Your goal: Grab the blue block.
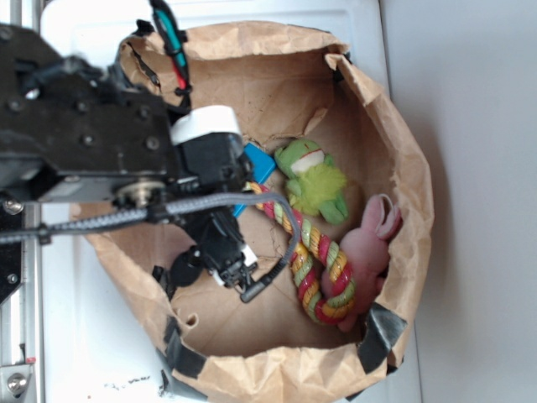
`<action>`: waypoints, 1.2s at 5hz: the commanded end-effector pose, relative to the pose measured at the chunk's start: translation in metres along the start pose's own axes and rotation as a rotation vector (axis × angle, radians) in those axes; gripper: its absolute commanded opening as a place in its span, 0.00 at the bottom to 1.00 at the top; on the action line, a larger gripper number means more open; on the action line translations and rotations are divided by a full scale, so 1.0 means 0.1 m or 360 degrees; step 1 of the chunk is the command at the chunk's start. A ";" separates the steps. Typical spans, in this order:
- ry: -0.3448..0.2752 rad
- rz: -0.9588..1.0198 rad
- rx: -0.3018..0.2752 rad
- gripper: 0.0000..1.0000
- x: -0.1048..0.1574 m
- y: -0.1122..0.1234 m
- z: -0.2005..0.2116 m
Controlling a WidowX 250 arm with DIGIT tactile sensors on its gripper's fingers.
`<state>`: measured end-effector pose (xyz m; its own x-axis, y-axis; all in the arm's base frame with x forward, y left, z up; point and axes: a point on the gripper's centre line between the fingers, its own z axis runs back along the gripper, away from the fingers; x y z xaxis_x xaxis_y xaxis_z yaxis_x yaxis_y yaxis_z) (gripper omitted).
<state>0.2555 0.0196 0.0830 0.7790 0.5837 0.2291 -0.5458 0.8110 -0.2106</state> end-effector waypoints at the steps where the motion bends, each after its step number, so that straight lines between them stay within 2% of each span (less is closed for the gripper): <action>1: -0.0060 0.0086 0.0002 1.00 0.13 -0.06 -0.03; 6: -0.0103 0.0264 0.0022 1.00 0.17 -0.14 -0.23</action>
<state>0.2760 0.0183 0.0555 0.6597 0.7181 0.2216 -0.6870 0.6958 -0.2097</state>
